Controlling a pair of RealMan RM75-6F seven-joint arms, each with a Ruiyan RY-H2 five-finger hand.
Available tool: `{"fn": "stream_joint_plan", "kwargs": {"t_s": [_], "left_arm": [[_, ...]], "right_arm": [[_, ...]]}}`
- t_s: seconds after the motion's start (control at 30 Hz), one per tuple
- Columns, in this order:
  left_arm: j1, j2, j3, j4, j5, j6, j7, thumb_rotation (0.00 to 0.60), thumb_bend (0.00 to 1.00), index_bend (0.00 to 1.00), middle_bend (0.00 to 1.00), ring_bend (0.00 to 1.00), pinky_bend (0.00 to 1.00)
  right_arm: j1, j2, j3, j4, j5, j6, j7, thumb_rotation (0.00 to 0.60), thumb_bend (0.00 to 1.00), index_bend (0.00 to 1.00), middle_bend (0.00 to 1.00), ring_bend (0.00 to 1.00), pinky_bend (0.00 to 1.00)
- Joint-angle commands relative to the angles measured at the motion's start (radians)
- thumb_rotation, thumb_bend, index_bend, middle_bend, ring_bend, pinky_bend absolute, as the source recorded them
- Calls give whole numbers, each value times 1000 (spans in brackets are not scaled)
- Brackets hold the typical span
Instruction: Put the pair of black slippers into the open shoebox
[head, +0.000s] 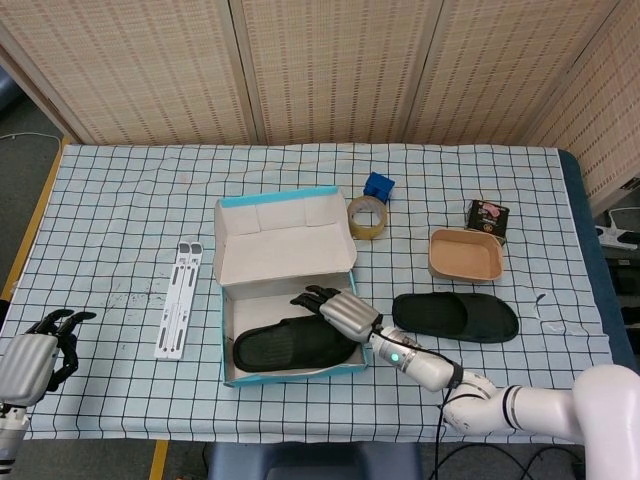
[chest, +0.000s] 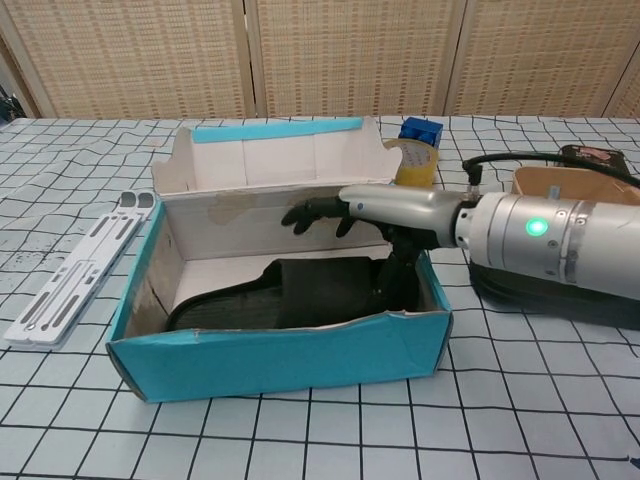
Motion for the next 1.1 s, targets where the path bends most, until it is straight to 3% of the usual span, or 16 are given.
{"fn": "stream_joint_plan", "kwargs": {"t_s": [0.03, 0.27, 0.43, 0.6, 0.83, 1.1], "left_arm": [[0, -1, 0, -1, -1, 1, 3, 600, 531, 251, 195, 198, 404], [0, 1, 2, -5, 1, -1, 8, 600, 530, 251, 196, 198, 403], [2, 3, 1, -6, 1, 2, 2, 600, 530, 251, 197, 198, 404], [1, 4, 0, -8, -6, -3, -3, 600, 529, 252, 198, 198, 404], [0, 0, 0, -13, -10, -8, 20, 600, 530, 252, 199, 198, 404], [-1, -1, 0, -19, -13, -12, 33, 600, 529, 252, 199, 198, 404]], "right_arm": [[-18, 67, 9, -72, -1, 33, -17, 600, 129, 38, 47, 0, 86], [-78, 220, 3, -242, 27, 106, -108, 600, 130, 30, 47, 0, 83], [-174, 329, -55, -345, 121, 207, -390, 600, 129, 39, 44, 0, 101], [-272, 379, -135, -349, 146, 314, -585, 600, 128, 28, 44, 0, 101], [-341, 458, -176, -340, 135, 336, -541, 600, 117, 30, 44, 0, 101], [-375, 462, -183, -282, 113, 322, -478, 600, 117, 51, 77, 0, 102]]}}
